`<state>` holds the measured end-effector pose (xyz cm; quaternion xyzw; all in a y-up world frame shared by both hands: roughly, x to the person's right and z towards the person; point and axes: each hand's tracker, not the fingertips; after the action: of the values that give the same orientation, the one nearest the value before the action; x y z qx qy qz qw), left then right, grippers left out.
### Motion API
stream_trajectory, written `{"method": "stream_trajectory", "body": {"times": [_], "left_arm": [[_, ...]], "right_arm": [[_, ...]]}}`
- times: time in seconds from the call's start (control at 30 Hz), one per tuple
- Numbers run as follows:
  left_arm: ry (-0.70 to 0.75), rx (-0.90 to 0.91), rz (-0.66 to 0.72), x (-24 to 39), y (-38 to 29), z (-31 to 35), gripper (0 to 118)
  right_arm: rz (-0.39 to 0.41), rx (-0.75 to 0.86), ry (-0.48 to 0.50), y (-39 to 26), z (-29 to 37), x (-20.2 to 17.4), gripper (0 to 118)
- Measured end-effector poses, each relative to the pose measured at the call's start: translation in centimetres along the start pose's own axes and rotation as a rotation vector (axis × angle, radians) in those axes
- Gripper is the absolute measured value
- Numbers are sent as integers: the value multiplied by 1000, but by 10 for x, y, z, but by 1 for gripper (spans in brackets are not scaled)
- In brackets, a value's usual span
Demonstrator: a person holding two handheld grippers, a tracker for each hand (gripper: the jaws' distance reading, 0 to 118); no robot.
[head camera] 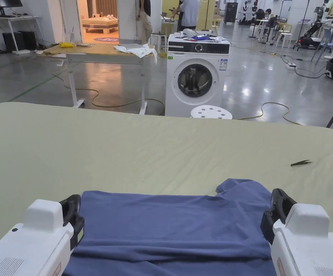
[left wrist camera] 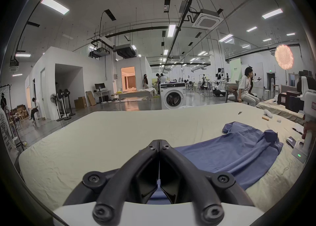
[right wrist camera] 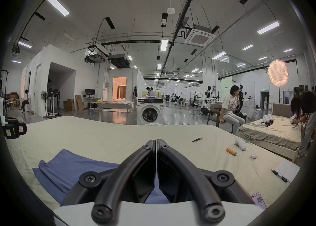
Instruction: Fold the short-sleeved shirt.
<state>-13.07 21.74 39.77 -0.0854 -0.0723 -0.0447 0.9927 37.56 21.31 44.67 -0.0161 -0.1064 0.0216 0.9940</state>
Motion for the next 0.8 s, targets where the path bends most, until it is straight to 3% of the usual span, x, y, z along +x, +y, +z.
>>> {"method": "stream_trajectory", "body": {"times": [0.3, 0.37, 0.4, 0.43, 0.47, 0.5, 0.7, 0.8], "left_arm": [[36, -466, 172, -62, -62, -21, 0], [24, -527, 199, -70, -74, -32, 15], [11, -559, 223, -74, -81, -40, 28], [-3, -584, 249, -77, -85, -45, 51], [-5, -610, 271, -79, -91, -51, 67], [-3, -636, 283, -80, -95, -58, 76], [3, -844, 138, -76, -93, -88, 77], [27, -810, 81, -65, -86, -87, 73]], "right_arm": [[11, -83, 26, -17, -1, 5, 0], [12, -108, 25, -25, -1, 7, 0], [8, -119, 27, -28, -2, 8, 0], [4, -127, 27, -30, -2, 8, 0], [3, -136, 26, -33, -2, 9, 0], [3, -142, 26, -35, -1, 10, 0], [24, -178, 12, -42, -2, 19, 0], [33, -198, -3, -44, -2, 27, 0]]}}
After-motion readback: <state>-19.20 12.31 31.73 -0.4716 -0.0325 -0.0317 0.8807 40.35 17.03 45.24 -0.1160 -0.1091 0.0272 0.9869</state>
